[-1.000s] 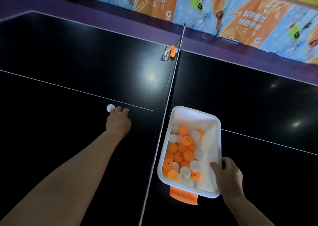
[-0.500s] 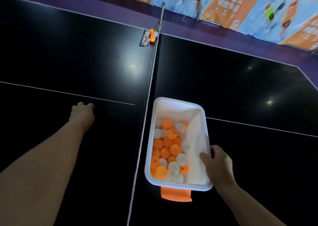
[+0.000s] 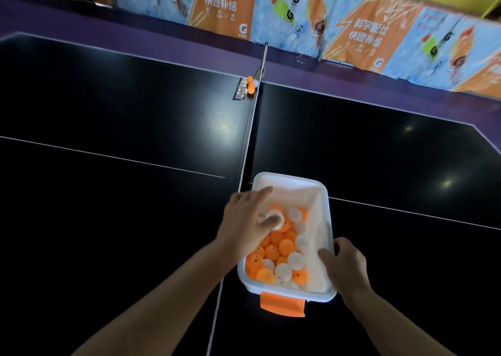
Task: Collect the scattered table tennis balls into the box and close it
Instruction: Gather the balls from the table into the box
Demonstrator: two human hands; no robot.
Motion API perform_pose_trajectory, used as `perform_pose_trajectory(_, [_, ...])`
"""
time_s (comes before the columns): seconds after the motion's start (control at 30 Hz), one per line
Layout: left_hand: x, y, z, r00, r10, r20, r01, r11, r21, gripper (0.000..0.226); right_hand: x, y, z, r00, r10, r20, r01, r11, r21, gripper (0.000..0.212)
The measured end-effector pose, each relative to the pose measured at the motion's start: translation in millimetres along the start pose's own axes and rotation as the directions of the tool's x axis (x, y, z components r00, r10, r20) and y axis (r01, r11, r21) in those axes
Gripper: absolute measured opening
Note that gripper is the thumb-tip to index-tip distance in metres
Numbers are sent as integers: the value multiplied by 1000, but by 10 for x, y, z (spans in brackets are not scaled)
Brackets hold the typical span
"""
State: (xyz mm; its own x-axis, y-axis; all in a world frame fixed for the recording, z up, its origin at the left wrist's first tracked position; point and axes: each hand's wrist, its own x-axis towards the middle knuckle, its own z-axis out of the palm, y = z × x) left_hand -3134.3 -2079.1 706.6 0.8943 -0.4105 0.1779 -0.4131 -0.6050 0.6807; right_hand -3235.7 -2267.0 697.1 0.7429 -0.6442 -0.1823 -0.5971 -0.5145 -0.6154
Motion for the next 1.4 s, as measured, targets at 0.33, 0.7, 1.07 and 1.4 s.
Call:
perform_pose_trajectory(0.33, [-1126, 589, -146, 985, -172, -35, 175, 976, 132, 55, -580, 363, -476, 984, -169, -51, 170, 985, 1, 14])
perform_pose_trajectory(0.7, [-2535, 1662, 97, 907, -394, -149, 402, 915, 33, 41, -1247, 972, -1256, 931, -331, 156, 297, 933, 206, 17])
perform_pose_trajectory(1.07, [-3867, 2598, 371, 708, -640, -299, 631, 763, -139, 55, -2219, 1434, -1871, 831, -473, 293, 408, 876, 257, 11])
perform_pose_trajectory(1.4, [-5393, 2918, -297, 612, -596, -520, 556, 792, -252, 54, -3543, 1281, -1824, 692, -616, 376, 496, 784, 372, 9])
